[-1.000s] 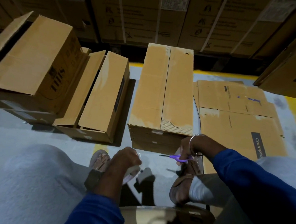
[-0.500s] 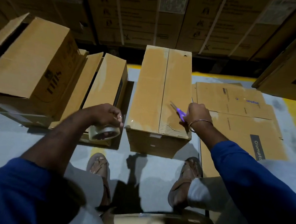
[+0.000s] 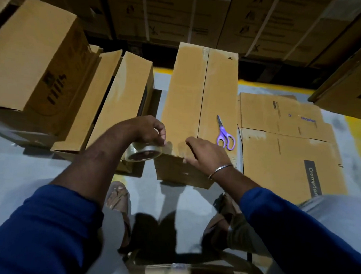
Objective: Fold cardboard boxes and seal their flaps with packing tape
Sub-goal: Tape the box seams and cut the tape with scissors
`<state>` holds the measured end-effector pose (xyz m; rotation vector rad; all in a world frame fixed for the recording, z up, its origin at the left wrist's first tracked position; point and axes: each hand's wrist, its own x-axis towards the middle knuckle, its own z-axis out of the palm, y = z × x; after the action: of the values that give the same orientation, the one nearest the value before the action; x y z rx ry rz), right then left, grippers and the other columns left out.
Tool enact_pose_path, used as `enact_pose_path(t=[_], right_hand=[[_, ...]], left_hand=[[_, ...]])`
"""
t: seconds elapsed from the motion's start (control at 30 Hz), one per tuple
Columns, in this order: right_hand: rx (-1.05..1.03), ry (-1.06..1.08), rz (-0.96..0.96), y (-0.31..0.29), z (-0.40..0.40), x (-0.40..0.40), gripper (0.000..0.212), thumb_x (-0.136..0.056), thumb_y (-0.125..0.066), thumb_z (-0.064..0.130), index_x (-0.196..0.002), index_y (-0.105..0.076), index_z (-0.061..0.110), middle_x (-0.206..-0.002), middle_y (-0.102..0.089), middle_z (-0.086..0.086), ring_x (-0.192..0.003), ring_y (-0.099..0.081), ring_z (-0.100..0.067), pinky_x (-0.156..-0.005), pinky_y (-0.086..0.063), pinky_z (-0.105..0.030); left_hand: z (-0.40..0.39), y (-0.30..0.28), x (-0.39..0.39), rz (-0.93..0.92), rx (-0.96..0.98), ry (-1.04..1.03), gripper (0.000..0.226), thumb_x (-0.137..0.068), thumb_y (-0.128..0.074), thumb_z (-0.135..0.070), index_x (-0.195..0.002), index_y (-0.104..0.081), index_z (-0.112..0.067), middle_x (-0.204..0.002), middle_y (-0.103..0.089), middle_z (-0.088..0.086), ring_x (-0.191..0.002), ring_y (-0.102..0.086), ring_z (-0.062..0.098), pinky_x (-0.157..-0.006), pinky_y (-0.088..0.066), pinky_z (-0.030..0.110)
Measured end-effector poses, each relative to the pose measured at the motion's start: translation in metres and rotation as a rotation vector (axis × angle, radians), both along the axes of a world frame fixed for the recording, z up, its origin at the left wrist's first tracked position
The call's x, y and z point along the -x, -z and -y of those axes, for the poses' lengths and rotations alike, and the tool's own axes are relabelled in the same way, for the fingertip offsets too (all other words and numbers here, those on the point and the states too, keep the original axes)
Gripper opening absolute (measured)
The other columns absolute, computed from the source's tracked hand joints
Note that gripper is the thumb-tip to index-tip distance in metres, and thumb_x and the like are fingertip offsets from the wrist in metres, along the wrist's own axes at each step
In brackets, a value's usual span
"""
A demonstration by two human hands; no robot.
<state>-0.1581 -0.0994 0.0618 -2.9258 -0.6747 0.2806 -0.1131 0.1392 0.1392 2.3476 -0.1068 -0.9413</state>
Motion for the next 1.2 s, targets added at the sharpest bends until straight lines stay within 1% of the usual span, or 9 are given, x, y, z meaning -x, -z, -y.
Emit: enact_pose_path(t=[0.3, 0.47, 0.6, 0.67, 0.77, 0.87, 0.97, 1.1, 1.2], right_hand=[[0.195, 0.005, 0.201, 0.043, -0.009, 0.011, 0.082, -0.074, -0.086, 0.045, -0.139, -0.045, 0.016, -0.097, -0.061, -0.009, -0.076, -0.056, -0.026, -0.058, -0.043, -0.037], [-0.035, 0.015, 0.181, 0.026, 0.012, 0.012, 0.086, -0.079, -0.076, 0.063, -0.145, -0.042, 0.02, -0.115, -0.063, -0.005, -0.098, -0.06, -0.027, -0.074, -0.047, -0.041], [-0.24, 0.443, 0.204, 0.007, 0.055, 0.011, 0.088, -0.079, -0.07, 0.071, -0.148, -0.04, 0.025, -0.128, -0.049, -0.005, -0.118, -0.047, -0.027, -0.089, -0.046, -0.042], [-0.44, 0.7, 0.084, 0.006, 0.067, 0.011, 0.102, -0.076, -0.077, 0.067, -0.155, -0.031, 0.023, -0.14, -0.038, -0.01, -0.13, -0.039, -0.031, -0.095, -0.04, -0.039], [-0.671, 0.803, -0.209, 0.009, 0.064, 0.01, 0.122, -0.074, -0.085, 0.057, -0.163, -0.012, 0.016, -0.157, -0.026, -0.013, -0.145, -0.033, -0.03, -0.104, -0.034, -0.031], [-0.666, 0.788, -0.246, 0.019, 0.057, 0.007, 0.136, -0.07, -0.087, 0.06, -0.164, -0.001, 0.013, -0.164, -0.018, -0.011, -0.151, -0.025, -0.029, -0.116, -0.031, -0.038], [-0.696, 0.809, -0.234, 0.023, 0.055, -0.002, 0.134, -0.071, -0.085, 0.061, -0.165, -0.001, 0.015, -0.166, -0.015, -0.007, -0.152, -0.023, -0.03, -0.119, -0.031, -0.04], [-0.68, 0.779, -0.181, 0.025, 0.051, -0.009, 0.135, -0.068, -0.086, 0.064, -0.165, -0.001, 0.027, -0.162, -0.016, -0.003, -0.149, -0.022, -0.027, -0.111, -0.034, -0.041], [-0.65, 0.754, -0.187, 0.024, 0.055, -0.024, 0.138, -0.063, -0.087, 0.068, -0.163, 0.003, 0.039, -0.162, -0.012, -0.001, -0.149, -0.021, -0.027, -0.11, -0.037, -0.047]], left_hand=[[0.006, 0.012, 0.0, -0.06, 0.059, 0.033, 0.014, -0.091, -0.078, -0.029, -0.097, -0.075, -0.017, -0.106, -0.071, 0.009, -0.097, -0.065, 0.027, -0.079, -0.052, 0.033], [0.003, 0.025, 0.0, -0.103, 0.092, 0.053, 0.008, -0.091, -0.078, -0.029, -0.093, -0.076, -0.022, -0.102, -0.073, 0.005, -0.099, -0.069, 0.032, -0.086, -0.058, 0.044], [0.004, 0.03, 0.003, -0.143, 0.151, 0.047, 0.004, -0.091, -0.079, -0.027, -0.088, -0.077, -0.026, -0.099, -0.076, 0.003, -0.097, -0.07, 0.029, -0.085, -0.058, 0.04], [0.01, 0.029, 0.005, -0.164, 0.195, 0.027, 0.007, -0.092, -0.078, -0.025, -0.093, -0.076, -0.019, -0.096, -0.076, 0.004, -0.089, -0.069, 0.023, -0.079, -0.055, 0.032], [0.019, 0.031, 0.006, -0.194, 0.263, -0.032, 0.015, -0.092, -0.078, -0.024, -0.098, -0.074, -0.011, -0.099, -0.076, 0.015, -0.082, -0.069, 0.021, -0.074, -0.054, 0.03], [0.021, 0.034, 0.006, -0.22, 0.331, -0.099, 0.006, -0.094, -0.075, -0.016, -0.092, -0.074, -0.011, -0.087, -0.073, 0.014, -0.073, -0.067, 0.022, -0.062, -0.054, 0.024], [0.022, 0.036, 0.005, -0.285, 0.429, -0.171, 0.005, -0.095, -0.072, -0.008, -0.094, -0.072, -0.003, -0.084, -0.068, 0.02, -0.063, -0.06, 0.027, -0.049, -0.051, 0.024], [0.026, 0.042, 0.005, -0.256, 0.502, -0.211, 0.008, -0.093, -0.075, -0.011, -0.093, -0.074, -0.003, -0.095, -0.068, 0.035, -0.078, -0.059, 0.035, -0.054, -0.051, 0.027], [0.032, 0.043, 0.004, -0.197, 0.592, -0.283, 0.007, -0.091, -0.077, -0.012, -0.088, -0.073, -0.007, -0.088, -0.069, 0.03, -0.067, -0.062, 0.029, -0.049, -0.051, 0.026]])
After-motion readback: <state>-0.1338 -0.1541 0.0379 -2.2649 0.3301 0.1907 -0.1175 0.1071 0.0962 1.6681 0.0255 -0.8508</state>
